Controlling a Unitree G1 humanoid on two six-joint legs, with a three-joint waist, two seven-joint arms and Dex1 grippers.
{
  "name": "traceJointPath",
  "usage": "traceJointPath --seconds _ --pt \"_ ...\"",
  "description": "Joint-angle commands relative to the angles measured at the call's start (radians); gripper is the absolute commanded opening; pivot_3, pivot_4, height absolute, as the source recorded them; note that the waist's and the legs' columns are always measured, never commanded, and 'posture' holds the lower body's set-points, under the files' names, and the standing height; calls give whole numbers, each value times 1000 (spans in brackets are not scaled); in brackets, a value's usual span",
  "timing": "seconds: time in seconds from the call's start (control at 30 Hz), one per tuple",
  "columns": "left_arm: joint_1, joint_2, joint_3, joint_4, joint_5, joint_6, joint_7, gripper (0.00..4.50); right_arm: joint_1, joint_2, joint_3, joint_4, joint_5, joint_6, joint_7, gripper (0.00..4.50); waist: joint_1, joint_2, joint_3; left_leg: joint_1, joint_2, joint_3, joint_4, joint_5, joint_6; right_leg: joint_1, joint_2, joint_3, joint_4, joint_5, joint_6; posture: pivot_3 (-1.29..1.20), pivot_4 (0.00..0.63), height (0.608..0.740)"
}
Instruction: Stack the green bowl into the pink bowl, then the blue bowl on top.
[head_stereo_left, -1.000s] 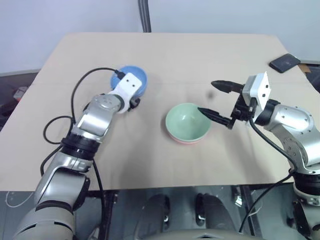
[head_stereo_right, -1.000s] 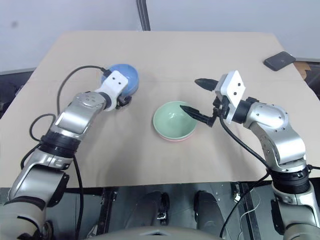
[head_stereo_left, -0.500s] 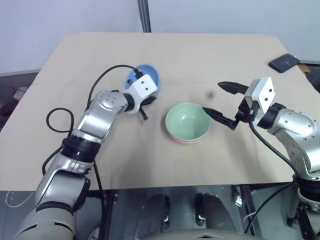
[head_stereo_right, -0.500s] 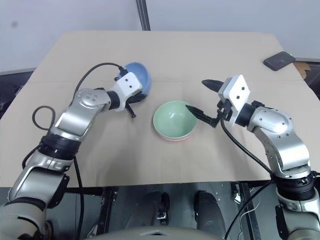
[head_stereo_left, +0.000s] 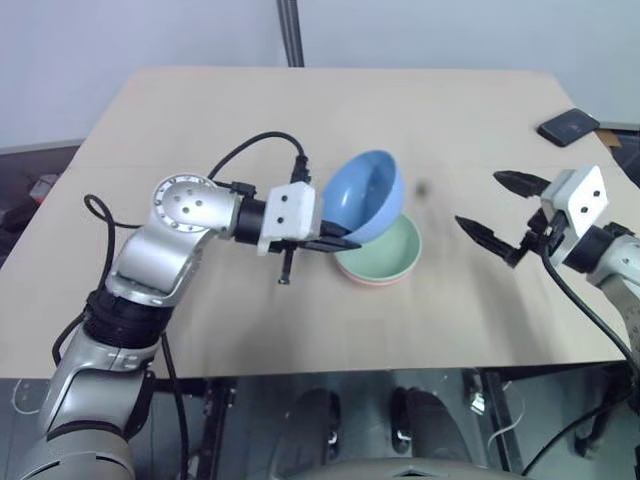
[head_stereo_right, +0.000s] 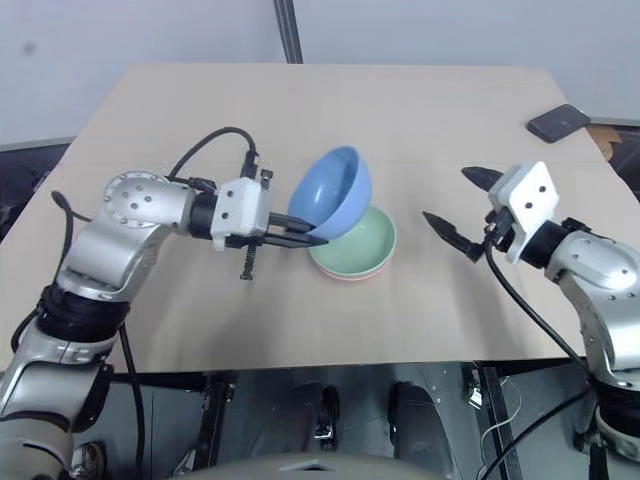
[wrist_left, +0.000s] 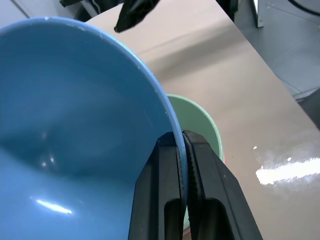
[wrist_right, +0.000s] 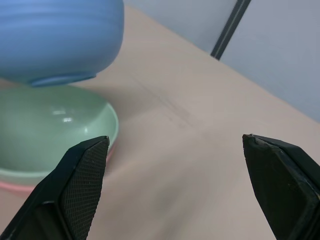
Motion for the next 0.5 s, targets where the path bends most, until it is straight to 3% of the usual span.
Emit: traceJointPath --seconds 0.03,0.23,0.5 --pt "-32 -23 -25 9 -7 -31 -63 1868 15 -10 -42 -60 19 -2 -12 4500 -4 0 0 0 0 1 0 0 0 0 0 1 0 0 0 0 150 739" --pt "-31 -43 58 25 -33 6 9 4422 66 -17 -54 -103 96 15 31 4500 -6 0 0 1 1 1 0 0 0 -1 2 3 0 0 0 0 150 739" --pt "104 -17 305 -41 -163 188 210 4422 172 -83 -141 -105 228 16 170 4500 -6 0 0 1 2 1 0 0 1 0 1 3 0 0 0 0 150 739"
